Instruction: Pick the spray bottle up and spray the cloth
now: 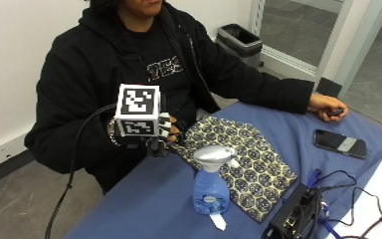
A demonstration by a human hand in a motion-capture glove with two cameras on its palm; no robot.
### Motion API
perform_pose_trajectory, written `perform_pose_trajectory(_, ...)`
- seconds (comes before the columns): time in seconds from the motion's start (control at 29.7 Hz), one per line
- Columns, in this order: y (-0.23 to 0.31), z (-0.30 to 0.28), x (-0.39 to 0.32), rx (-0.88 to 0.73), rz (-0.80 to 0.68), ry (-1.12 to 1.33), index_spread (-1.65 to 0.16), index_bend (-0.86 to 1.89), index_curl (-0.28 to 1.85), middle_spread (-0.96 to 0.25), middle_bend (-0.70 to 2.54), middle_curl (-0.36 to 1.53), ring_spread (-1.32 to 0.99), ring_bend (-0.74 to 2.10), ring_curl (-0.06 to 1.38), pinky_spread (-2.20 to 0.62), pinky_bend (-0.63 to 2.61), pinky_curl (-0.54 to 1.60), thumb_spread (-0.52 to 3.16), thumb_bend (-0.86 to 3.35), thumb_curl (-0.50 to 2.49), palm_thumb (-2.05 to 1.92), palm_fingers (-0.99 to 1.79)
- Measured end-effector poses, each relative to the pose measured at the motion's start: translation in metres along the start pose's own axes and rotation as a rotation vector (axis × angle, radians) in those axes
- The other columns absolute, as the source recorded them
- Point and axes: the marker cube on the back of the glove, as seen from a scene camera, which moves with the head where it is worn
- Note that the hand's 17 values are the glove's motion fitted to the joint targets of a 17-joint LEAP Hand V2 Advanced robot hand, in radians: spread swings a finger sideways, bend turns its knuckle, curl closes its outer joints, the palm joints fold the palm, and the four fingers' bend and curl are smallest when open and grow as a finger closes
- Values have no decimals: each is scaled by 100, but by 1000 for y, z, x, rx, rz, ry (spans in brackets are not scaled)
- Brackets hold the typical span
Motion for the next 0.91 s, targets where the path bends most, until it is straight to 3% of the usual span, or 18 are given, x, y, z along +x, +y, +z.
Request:
perform_pose_trajectory(0.37, 1, 2, 1, 2, 20, -29, -25, 18, 23, -2, 36, 23, -4, 30, 22, 12, 27, 20, 93, 35, 16, 57, 76)
perform_pose_trajectory(0.91, -15, 1, 11, 25, 85, -50, -28, 14, 28, -2, 31, 31, -5, 29, 28, 13, 24, 27, 119, 29, 22, 60, 77)
